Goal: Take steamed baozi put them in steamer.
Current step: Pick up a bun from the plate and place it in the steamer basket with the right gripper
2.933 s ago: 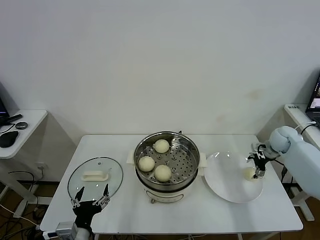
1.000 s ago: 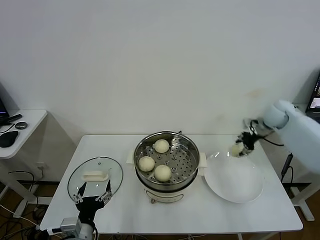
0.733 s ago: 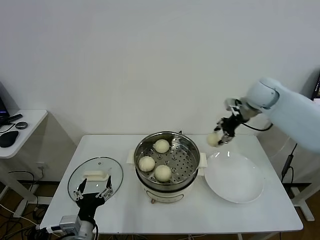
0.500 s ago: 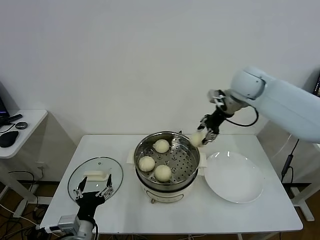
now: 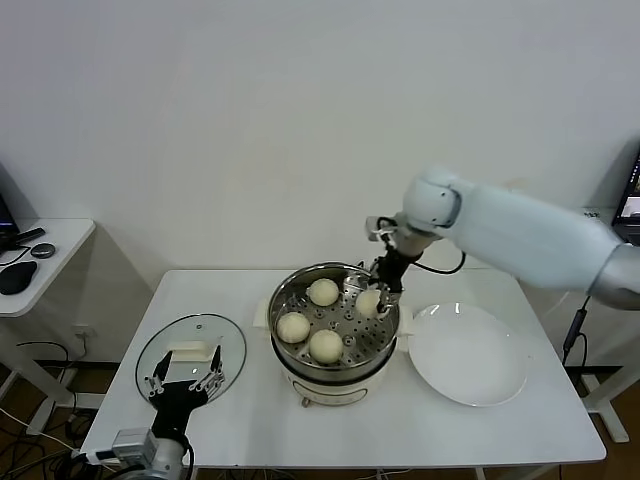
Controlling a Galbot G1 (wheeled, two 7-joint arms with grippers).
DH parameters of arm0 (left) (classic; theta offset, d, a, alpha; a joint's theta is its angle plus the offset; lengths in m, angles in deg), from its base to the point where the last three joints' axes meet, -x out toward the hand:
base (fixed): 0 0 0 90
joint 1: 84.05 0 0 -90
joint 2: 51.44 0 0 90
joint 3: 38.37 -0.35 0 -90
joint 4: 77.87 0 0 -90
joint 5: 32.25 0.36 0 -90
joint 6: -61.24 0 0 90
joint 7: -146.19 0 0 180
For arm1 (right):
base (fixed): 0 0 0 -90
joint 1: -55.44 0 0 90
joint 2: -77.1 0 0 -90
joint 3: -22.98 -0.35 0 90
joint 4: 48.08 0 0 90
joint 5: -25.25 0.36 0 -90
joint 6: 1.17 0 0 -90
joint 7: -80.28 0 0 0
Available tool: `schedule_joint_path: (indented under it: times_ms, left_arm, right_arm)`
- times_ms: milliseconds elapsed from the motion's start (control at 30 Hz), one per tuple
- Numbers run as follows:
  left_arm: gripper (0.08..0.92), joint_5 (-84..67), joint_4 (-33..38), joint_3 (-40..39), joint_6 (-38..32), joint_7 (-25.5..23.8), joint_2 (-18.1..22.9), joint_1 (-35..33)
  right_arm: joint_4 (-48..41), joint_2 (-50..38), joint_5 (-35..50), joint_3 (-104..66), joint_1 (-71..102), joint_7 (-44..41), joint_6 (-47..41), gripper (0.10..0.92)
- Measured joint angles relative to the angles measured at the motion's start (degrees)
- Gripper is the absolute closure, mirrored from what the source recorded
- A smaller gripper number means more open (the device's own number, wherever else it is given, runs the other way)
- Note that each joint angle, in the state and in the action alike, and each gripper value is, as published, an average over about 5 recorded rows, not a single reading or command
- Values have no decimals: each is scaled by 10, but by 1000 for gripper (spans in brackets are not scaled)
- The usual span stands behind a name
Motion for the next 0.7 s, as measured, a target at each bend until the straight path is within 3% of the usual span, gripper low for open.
schedule_joint_path:
  times_ms: [567,700]
  left_arm:
    - [177,-4,-2,1,0,1,2,4]
    - [177,-3,-2,0,0,1,3,3]
  right_arm:
    - [-38,43,-59,-3,39,11,-4,465]
    - [-38,43,-63,-3,44,12,-5,408]
